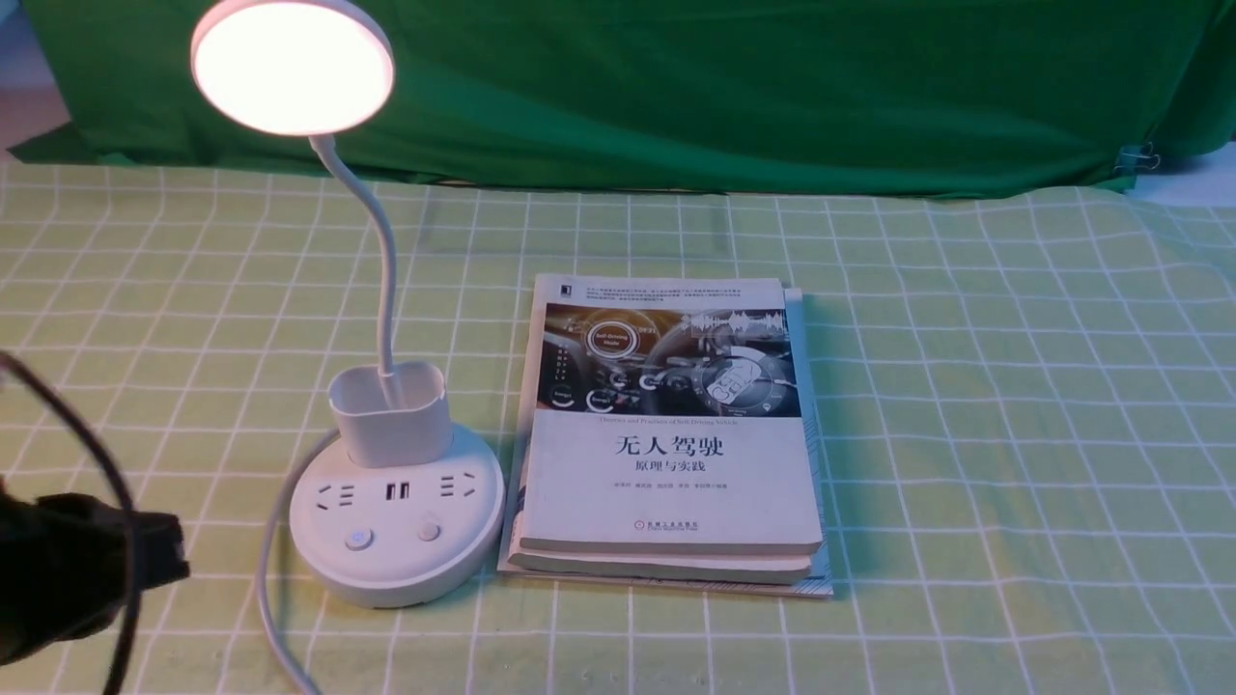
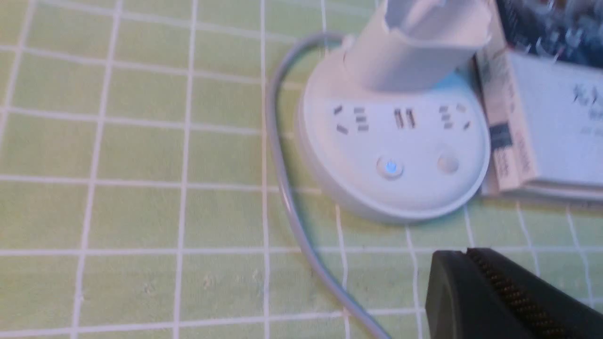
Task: Turn off the desk lamp on the green coffee tablecloth by hand.
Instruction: 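Press the power button on the round power strip under the lamp with the left gripper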
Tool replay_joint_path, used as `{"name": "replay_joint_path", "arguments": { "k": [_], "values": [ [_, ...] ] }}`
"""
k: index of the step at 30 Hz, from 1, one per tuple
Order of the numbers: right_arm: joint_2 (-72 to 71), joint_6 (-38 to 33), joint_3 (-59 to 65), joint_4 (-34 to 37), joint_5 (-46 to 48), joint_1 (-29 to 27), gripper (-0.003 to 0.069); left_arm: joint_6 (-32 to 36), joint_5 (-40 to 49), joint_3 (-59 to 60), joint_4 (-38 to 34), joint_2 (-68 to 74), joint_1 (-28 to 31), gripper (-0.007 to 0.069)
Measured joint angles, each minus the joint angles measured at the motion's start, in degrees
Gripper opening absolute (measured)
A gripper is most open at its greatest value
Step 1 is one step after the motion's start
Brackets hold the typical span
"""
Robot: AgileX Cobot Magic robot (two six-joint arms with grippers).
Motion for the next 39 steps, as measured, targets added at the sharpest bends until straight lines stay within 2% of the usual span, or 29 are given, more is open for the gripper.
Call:
{"name": "replay_joint_path", "arguments": {
  "k": [8, 11, 15, 25, 39],
  "values": [
    [0.0, 0.0, 0.0, 0.0, 0.0, 0.0, 0.0238, 0.6, 3.94, -10.02, 3.81, 18.86, -10.95, -0.0001],
    [0.0, 0.0, 0.0, 0.0, 0.0, 0.0, 0.0238, -1.2, 5.48, -14.65, 6.6, 24.8, -17.7, -0.0001],
    [0.0, 0.0, 0.0, 0.0, 0.12, 0.0, 0.0238, -3.67, 7.12, -19.92, 11.09, 29.9, -22.5, -0.0001],
    [0.0, 0.0, 0.0, 0.0, 0.12, 0.0, 0.0238, -5.38, 12.87, -29.46, 15.08, 39.56, -24.27, -0.0001],
    [0.0, 0.0, 0.0, 0.0, 0.12, 0.0, 0.0238, -8.14, 10.89, -32.74, 19.88, 48.76, -23.7, -0.0001]
  ]
}}
